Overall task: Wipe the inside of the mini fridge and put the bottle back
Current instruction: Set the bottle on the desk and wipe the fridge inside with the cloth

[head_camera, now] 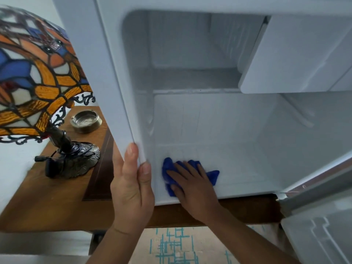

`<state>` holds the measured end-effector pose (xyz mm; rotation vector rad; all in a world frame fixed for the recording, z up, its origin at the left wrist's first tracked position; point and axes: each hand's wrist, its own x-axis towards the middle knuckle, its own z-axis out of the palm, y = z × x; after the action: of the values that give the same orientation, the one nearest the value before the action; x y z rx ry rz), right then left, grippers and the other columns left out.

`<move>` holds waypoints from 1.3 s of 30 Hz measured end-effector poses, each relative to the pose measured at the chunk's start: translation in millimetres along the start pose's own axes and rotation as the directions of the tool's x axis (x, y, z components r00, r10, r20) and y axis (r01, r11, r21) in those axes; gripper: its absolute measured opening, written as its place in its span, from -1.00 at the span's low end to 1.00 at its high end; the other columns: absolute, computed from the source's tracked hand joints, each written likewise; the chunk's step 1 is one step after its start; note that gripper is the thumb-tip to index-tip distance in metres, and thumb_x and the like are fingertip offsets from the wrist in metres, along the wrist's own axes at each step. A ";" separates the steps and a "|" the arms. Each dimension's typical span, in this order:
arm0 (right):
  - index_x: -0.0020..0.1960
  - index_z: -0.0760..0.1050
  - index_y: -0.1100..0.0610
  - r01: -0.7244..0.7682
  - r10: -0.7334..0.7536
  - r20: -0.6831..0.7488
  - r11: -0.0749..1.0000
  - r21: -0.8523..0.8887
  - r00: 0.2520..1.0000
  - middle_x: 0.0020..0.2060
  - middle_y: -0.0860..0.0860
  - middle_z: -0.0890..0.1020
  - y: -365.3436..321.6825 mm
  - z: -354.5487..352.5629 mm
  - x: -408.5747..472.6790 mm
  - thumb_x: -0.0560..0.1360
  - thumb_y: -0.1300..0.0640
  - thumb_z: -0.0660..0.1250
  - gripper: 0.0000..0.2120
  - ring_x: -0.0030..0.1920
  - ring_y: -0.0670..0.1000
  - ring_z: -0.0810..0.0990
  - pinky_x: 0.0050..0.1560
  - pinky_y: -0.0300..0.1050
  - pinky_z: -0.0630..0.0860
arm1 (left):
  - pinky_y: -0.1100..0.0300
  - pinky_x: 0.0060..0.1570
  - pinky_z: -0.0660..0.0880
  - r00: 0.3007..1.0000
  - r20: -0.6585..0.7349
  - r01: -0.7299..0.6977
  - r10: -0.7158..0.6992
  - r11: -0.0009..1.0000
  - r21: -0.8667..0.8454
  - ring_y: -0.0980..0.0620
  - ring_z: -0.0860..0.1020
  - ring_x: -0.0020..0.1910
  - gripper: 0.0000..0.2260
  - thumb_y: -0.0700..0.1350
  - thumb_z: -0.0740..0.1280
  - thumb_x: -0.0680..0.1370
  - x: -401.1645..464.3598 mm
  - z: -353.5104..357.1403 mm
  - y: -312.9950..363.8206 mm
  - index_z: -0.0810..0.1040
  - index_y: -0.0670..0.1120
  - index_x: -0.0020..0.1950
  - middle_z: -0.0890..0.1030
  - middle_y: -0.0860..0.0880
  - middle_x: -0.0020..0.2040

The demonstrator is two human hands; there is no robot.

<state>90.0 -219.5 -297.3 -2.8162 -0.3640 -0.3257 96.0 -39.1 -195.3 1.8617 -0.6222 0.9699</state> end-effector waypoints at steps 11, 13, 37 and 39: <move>0.46 0.47 0.12 -0.214 0.218 -0.067 0.975 0.062 0.974 0.39 0.11 0.58 -38.7 37.9 78.6 0.60 0.12 0.30 -0.57 0.44 0.17 0.51 0.50 0.14 0.36 | 0.33 0.49 0.24 0.998 0.032 0.053 -0.052 0.999 -0.011 -0.05 0.32 0.55 -0.51 -0.01 0.08 0.75 -3.5 -1.1 -3.9 0.02 0.26 0.65 0.34 -0.51 0.40; 0.46 0.49 0.07 -0.185 0.194 -0.099 0.978 0.093 0.976 0.40 0.06 0.59 -37.7 32.6 69.3 0.60 0.06 0.23 -0.56 0.44 0.14 0.52 0.51 0.14 0.33 | 0.34 0.49 0.23 0.999 0.034 0.038 -0.038 0.999 -0.024 0.06 0.29 0.58 -0.51 -0.01 0.08 0.75 -2.1 -0.4 -5.1 0.02 0.26 0.65 0.34 -0.46 0.41; 0.10 0.58 0.26 -0.366 0.522 -0.543 0.851 0.376 0.658 -0.07 0.14 0.66 89.5 -165.9 81.5 0.68 0.10 0.24 -0.76 -0.04 0.16 0.65 0.00 -0.14 0.44 | 0.05 0.58 0.23 0.995 0.044 0.094 -0.089 0.987 -0.131 0.11 0.17 0.63 -0.47 0.16 0.07 0.73 46.5 -20.9 17.8 -0.16 0.41 0.60 0.01 0.26 0.66; -0.07 0.56 0.36 -0.410 0.561 -0.555 0.828 0.384 0.614 -0.16 0.27 0.66 101.6 -168.8 100.0 0.64 0.22 0.28 -0.78 -0.09 0.27 0.65 -0.05 0.01 0.50 | 0.18 0.48 0.33 0.997 0.019 0.082 -0.081 0.987 -0.136 0.19 0.28 0.54 -0.49 0.19 0.04 0.73 43.8 -15.5 16.2 -0.17 0.43 0.58 0.04 0.44 0.59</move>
<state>181.4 -343.7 -139.0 -2.2467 0.5009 -1.0172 103.0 -33.5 -146.9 1.7595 -0.6007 0.8416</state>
